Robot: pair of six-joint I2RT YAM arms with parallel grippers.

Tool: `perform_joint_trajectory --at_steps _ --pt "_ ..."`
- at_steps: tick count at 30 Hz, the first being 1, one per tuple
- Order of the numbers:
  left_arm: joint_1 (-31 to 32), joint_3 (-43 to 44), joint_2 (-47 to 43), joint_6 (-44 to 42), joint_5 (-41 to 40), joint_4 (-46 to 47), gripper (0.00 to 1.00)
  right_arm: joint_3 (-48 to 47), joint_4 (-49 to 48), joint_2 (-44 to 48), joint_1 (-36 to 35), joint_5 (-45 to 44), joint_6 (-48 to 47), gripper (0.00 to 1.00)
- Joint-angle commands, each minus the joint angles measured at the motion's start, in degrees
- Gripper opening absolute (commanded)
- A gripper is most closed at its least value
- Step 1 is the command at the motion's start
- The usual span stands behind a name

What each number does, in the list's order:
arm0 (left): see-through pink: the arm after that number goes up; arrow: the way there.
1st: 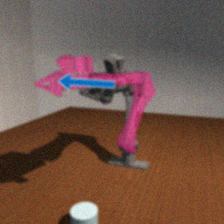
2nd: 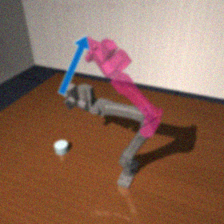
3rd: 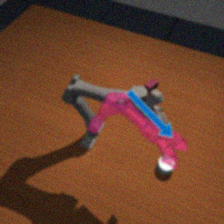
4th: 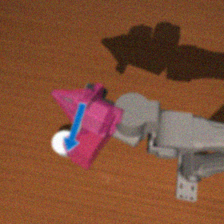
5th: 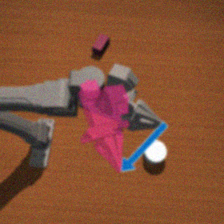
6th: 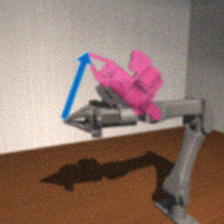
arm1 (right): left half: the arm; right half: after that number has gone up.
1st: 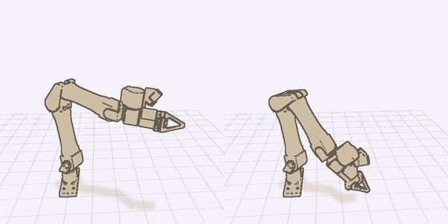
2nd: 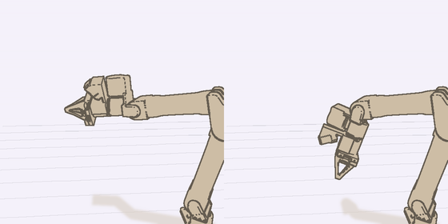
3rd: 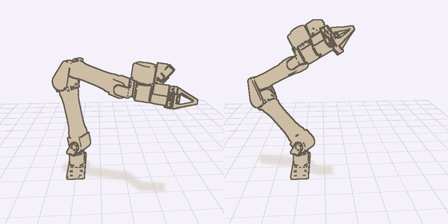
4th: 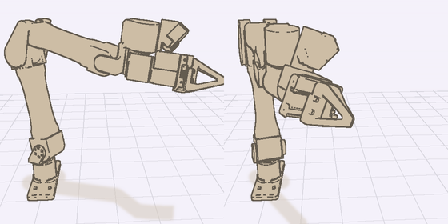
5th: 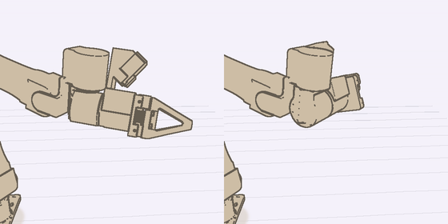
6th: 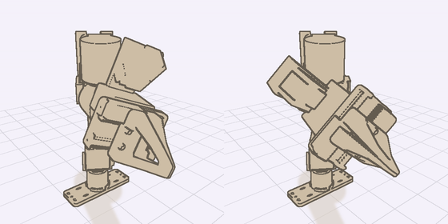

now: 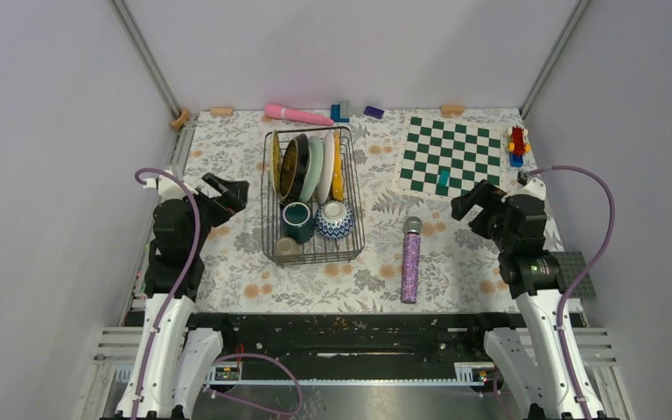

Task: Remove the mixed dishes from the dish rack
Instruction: Pick up the plate from the dish rack.

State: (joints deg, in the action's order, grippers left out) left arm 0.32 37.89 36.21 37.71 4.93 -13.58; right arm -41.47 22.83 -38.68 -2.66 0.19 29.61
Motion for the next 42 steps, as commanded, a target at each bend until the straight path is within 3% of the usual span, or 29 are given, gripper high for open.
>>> perform_joint_trajectory --at_steps 1,7,13,18,27,36,42 --pt "-0.23 1.41 -0.50 -3.28 6.20 6.68 0.99 1.43 -4.08 1.63 0.11 3.48 -2.52 0.99" --pt "-0.23 0.83 0.62 -4.40 8.21 7.04 0.99 5.34 -13.21 2.96 0.17 17.79 -4.03 0.99" --pt "-0.23 -1.63 1.99 -4.04 12.34 11.70 0.99 0.84 -19.96 -7.22 -1.01 37.91 -3.31 0.98" --pt "-0.23 -2.97 2.28 -4.04 15.48 14.60 0.99 -3.49 -21.19 -14.09 -13.23 26.92 -12.56 0.98" --pt "-0.23 -3.29 3.55 -3.63 16.29 14.60 0.99 -10.72 -39.32 -33.84 -19.88 27.35 -11.43 0.99" --pt "-0.23 -3.96 3.22 -4.32 14.12 14.76 0.99 -26.42 -33.88 -53.54 -21.34 30.83 -21.07 0.78" --pt "-0.23 -3.96 3.60 -4.58 14.11 14.72 0.99 -30.64 -34.18 -58.77 -22.31 34.52 -20.96 0.70"
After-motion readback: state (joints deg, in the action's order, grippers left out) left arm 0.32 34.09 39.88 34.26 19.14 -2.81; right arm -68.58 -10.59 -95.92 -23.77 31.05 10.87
